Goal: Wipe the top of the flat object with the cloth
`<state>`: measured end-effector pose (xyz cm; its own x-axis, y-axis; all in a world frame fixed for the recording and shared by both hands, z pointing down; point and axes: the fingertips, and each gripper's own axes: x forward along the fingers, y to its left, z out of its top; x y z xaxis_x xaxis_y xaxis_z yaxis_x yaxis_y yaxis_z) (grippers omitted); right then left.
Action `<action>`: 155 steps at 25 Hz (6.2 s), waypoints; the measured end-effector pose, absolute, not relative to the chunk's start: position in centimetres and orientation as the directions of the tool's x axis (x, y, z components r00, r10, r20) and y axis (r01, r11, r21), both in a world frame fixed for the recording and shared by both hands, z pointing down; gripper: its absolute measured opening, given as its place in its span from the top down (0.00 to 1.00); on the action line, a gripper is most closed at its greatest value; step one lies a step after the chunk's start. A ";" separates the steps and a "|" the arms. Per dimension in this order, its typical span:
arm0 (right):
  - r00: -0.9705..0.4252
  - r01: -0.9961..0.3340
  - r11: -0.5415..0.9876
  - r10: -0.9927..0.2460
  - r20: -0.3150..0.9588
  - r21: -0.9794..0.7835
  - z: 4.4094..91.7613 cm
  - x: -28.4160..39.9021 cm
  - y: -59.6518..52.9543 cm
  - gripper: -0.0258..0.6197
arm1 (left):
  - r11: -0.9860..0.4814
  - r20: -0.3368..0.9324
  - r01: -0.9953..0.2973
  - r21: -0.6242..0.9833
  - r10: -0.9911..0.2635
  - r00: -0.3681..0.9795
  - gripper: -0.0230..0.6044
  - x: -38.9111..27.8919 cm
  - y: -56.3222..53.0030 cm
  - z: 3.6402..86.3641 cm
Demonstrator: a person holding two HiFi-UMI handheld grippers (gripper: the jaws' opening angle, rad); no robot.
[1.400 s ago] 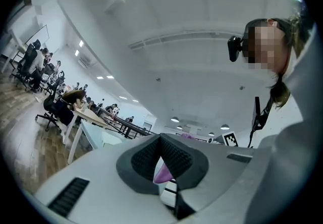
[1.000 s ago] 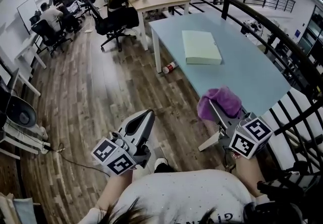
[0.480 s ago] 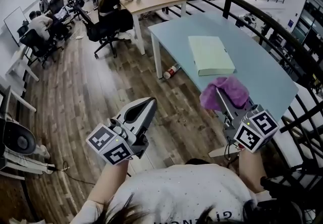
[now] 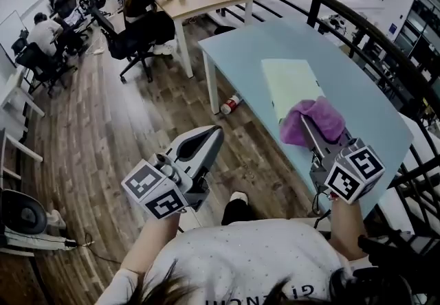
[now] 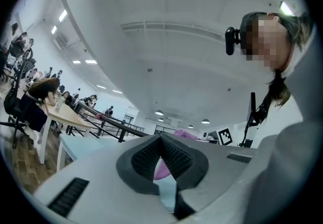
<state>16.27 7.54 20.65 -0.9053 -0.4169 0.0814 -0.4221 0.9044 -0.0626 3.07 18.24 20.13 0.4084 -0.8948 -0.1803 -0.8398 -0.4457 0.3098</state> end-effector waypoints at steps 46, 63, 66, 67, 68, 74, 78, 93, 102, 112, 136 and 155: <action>-0.729 -0.673 0.717 -0.601 0.328 -0.182 34.2 -4.6 -38.4 0.91 | -0.180 0.471 -0.614 0.768 -0.489 0.734 0.50 -4.1 -34.2 49.1; -0.618 -0.509 0.858 -0.309 0.723 -0.068 46.4 -4.5 -35.8 0.92 | -0.045 0.428 -0.487 0.872 -0.413 0.804 0.61 -2.5 -33.0 51.1; -0.595 -0.536 0.843 -0.340 0.728 -0.045 46.6 -2.8 -37.2 0.92 | -0.059 0.428 -0.490 0.870 -0.404 0.809 0.61 -2.7 -33.0 51.1; -0.585 -0.558 0.829 -0.358 0.728 -0.042 46.6 -2.1 -37.9 0.92 | -0.058 0.423 -0.484 0.873 -0.402 0.812 0.61 -2.8 -33.0 51.2; -0.575 -0.582 0.812 -0.378 0.725 -0.039 46.6 -1.2 -38.6 0.92 | -0.057 0.420 -0.480 0.875 -0.401 0.814 0.61 -2.8 -33.0 51.2; -0.531 -0.701 0.712 -0.479 0.699 -0.045 46.5 4.1 -42.7 0.92 | -0.070 0.411 -0.475 0.877 -0.404 0.817 0.60 -2.5 -33.1 51.0; -0.495 -0.759 0.650 -0.529 0.689 -0.046 46.5 7.0 -44.6 0.92 | -0.073 0.412 -0.478 0.875 -0.404 0.817 0.60 -2.4 -33.1 51.2; -0.487 -0.814 0.580 -0.659 0.573 -0.025 43.6 8.0 -45.7 0.92 | -0.094 0.410 -0.493 0.865 -0.434 0.802 0.60 -2.2 -33.1 52.0; -0.671 -0.534 0.834 -0.316 0.671 -0.141 45.5 -3.2 -34.5 0.91 | -0.091 0.407 -0.492 0.866 -0.445 0.798 0.60 -2.8 -33.5 51.8; -0.506 -0.590 0.807 -0.395 0.767 0.026 48.2 2.6 -35.4 0.91 | -0.090 0.408 -0.492 0.866 -0.441 0.799 0.60 -2.3 -33.5 51.7; -0.450 -0.864 0.478 -0.599 0.662 -0.155 44.0 10.9 -38.7 0.91 | -0.091 0.395 -0.473 0.876 -0.425 0.814 0.60 -2.0 -33.6 51.3; -0.482 -0.721 0.683 -0.377 0.791 -0.114 48.0 4.0 -31.5 0.91 | -0.097 0.397 -0.452 0.887 -0.338 0.853 0.60 -1.7 -33.4 51.5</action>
<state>3.97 -31.53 48.03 -0.4816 -0.3767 0.7913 -0.7212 0.6833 -0.1137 -1.74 -33.40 51.49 0.8531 -0.3381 0.3973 -0.4516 -0.0974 0.8869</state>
